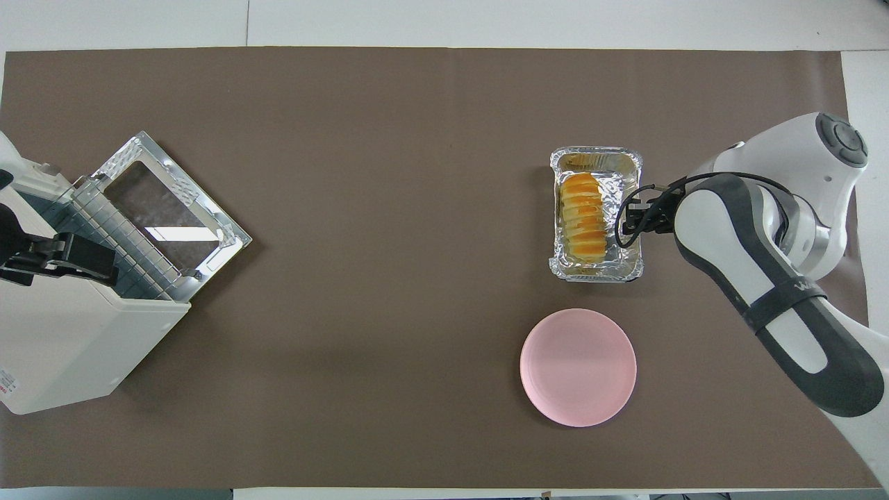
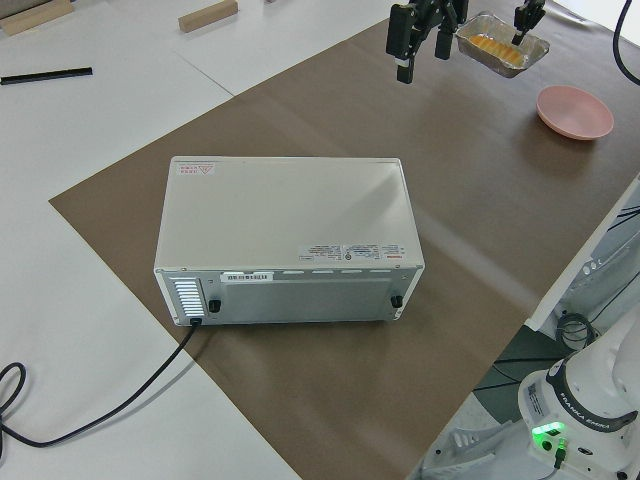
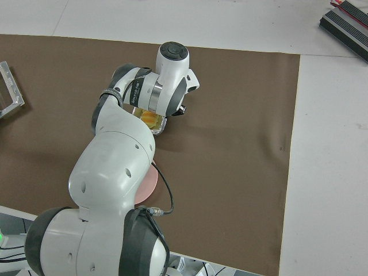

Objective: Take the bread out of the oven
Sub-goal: 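Grasp the bread roll in the foil tray with the right gripper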

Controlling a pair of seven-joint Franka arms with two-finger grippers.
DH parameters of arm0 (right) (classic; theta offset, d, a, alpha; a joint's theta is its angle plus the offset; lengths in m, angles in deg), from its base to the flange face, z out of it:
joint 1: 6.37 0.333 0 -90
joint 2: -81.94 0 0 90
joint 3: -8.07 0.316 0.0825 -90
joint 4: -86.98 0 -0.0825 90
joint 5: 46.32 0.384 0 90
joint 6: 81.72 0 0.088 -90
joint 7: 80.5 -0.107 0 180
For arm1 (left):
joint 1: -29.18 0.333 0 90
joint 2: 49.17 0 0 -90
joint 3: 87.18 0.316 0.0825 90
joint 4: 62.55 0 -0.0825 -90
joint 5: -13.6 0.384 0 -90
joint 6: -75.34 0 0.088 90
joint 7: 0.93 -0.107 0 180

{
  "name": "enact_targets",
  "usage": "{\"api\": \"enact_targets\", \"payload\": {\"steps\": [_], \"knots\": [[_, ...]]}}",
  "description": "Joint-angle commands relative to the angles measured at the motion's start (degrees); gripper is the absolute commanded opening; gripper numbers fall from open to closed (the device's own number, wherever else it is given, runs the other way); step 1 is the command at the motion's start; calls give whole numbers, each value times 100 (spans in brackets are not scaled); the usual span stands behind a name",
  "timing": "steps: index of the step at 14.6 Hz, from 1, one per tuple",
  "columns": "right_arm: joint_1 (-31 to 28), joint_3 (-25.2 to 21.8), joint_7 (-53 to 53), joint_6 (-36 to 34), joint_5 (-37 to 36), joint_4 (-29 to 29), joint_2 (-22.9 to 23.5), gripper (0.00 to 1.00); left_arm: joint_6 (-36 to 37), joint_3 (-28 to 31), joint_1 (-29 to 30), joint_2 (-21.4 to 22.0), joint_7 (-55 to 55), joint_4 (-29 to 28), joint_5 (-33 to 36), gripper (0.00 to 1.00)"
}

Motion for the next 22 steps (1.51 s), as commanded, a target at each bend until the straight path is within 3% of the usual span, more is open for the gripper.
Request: {"api": "enact_targets", "payload": {"steps": [1,2,3,5,6,11,13,18,20,22], "knots": [[-32,85,114,107,215,228,-148,0,-130,-37,61,174,-36,-206,38,100],[-23,85,105,124,206,219,-139,0,-129,-37,61,174,-36,-206,38,100],[-23,85,114,142,206,202,-139,22,-129,-37,61,165,-36,-206,47,100],[12,76,114,151,206,166,-148,82,-129,-37,61,165,-36,-206,38,100],[29,76,114,142,198,149,-218,100,-129,-37,61,174,-36,-206,38,100],[537,76,-542,106,-556,-326,-333,100,-129,-37,61,174,-36,-206,47,100],[802,85,-1027,466,-708,-247,-228,100,-129,-37,61,174,-36,-206,38,100],[768,94,-1081,1108,-690,192,-26,95,-129,-37,61,174,-36,-206,47,100],[776,94,-1090,1109,-629,228,10,90,-129,-37,61,174,-36,-206,47,100],[794,94,-1134,1118,-611,324,1,73,-130,-37,61,174,-36,-206,47,100]]}}
